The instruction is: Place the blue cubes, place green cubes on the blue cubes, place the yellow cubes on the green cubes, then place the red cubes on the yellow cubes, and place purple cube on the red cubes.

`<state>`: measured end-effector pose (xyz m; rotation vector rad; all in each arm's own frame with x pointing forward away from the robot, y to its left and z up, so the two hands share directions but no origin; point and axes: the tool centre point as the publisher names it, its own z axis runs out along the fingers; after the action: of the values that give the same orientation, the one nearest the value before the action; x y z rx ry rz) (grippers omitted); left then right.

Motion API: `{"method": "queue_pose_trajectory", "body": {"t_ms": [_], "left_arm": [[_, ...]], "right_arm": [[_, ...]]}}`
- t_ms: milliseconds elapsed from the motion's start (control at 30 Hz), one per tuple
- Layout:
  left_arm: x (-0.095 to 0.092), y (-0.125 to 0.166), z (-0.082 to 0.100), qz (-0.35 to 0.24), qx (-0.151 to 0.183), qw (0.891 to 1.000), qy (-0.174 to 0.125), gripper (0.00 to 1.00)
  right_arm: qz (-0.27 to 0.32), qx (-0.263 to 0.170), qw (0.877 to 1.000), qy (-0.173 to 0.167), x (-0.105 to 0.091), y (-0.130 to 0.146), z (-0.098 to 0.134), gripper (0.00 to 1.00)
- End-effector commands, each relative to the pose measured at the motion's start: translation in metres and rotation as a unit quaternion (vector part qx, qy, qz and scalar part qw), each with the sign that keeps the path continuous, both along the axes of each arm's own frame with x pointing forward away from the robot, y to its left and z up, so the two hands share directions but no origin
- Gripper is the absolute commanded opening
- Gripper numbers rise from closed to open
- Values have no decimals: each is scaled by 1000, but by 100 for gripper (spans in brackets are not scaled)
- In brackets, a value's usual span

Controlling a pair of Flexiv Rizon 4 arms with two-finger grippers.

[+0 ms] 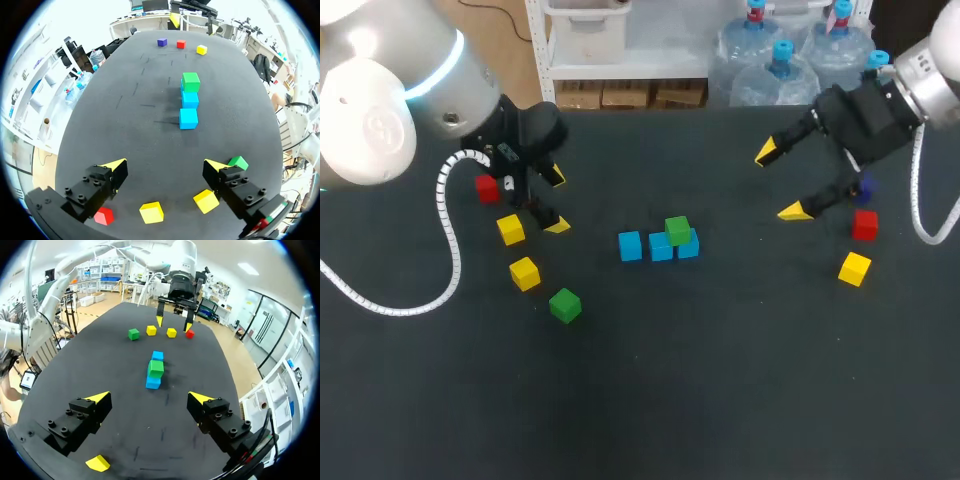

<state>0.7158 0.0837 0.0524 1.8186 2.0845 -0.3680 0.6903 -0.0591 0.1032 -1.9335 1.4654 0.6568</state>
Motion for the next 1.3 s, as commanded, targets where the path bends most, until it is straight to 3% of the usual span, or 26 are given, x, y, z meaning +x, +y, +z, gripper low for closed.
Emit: {"method": "queue_pose_trajectory", "body": {"t_ms": [33, 167, 267, 433, 767, 1267, 1300], "left_arm": [[0, 1, -1, -2, -2, 1000, -1, 100], [0, 1, -1, -2, -2, 1000, -1, 100], [-19, 0, 8, -37, 50, 998, 15, 100], [-47, -2, 3, -58, 104, 990, 71, 100], [-94, -4, 0, 14, 94, 985, 141, 100], [-96, -4, 0, 23, 91, 985, 144, 100], [-87, -6, 1, 35, 107, 982, 149, 100]], "right_arm": [[6, -3, 1000, 7, 7, 3, 0, 100], [6, -3, 1000, 7, 7, 3, 0, 100], [6, -3, 1000, 7, 7, 3, 0, 100], [6, -3, 1000, 7, 7, 3, 0, 100], [6, -3, 1000, 7, 7, 3, 0, 100], [6, -3, 1000, 7, 7, 3, 0, 100], [6, -3, 1000, 7, 7, 3, 0, 100]]}}
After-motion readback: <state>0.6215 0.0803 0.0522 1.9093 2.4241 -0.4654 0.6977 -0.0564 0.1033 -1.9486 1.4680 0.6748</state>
